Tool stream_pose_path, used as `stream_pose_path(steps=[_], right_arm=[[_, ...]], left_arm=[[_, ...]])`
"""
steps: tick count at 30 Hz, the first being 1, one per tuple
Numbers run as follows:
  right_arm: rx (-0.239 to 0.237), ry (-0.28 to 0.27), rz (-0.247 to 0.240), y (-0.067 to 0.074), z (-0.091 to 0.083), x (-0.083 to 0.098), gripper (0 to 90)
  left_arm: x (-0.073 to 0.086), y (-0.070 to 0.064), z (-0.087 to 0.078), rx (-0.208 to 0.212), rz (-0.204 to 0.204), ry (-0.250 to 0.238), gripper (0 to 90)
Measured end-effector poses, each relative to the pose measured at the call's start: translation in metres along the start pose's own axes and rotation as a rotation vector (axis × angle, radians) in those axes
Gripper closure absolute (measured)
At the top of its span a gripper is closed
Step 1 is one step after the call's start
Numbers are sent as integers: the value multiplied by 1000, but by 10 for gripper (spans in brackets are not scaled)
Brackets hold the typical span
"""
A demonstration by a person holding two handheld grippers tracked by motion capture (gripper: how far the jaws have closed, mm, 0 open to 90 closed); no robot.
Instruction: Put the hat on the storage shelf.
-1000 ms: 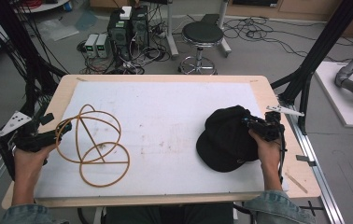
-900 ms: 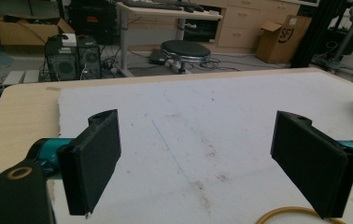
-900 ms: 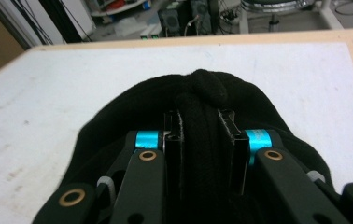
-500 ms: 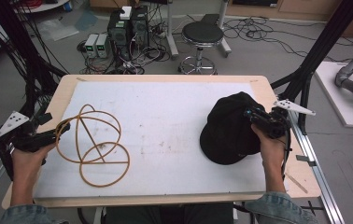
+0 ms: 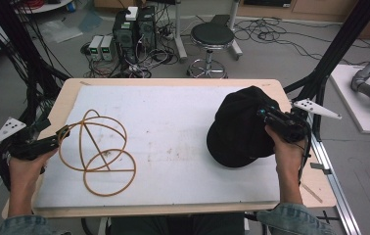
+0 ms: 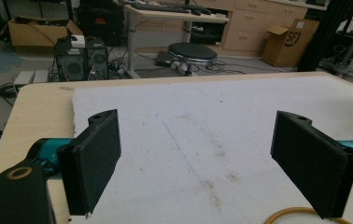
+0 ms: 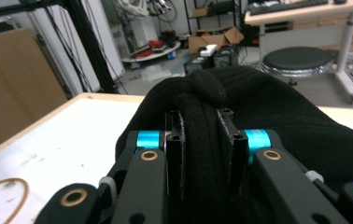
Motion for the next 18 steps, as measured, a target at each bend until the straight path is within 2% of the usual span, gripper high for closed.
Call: stream_pose_path(steps=[8, 18], right_arm=[[-51, -28, 4, 10, 3, -26, 768], [-152, -48, 11, 36, 15, -66, 767]], left_arm=[[-2, 3, -4, -10, -5, -9, 165], [-3, 6, -6, -28, 3, -8, 166]])
Point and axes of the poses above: each handheld gripper's, and its own axes: z roughly forward along the jaws, x roughly out of its underside, y roughly to its left, the point moved 2 cm from there along z, roughly forward along the jaws, and after that the axes turned 4 degrees about -y, right-handed, at the moved point
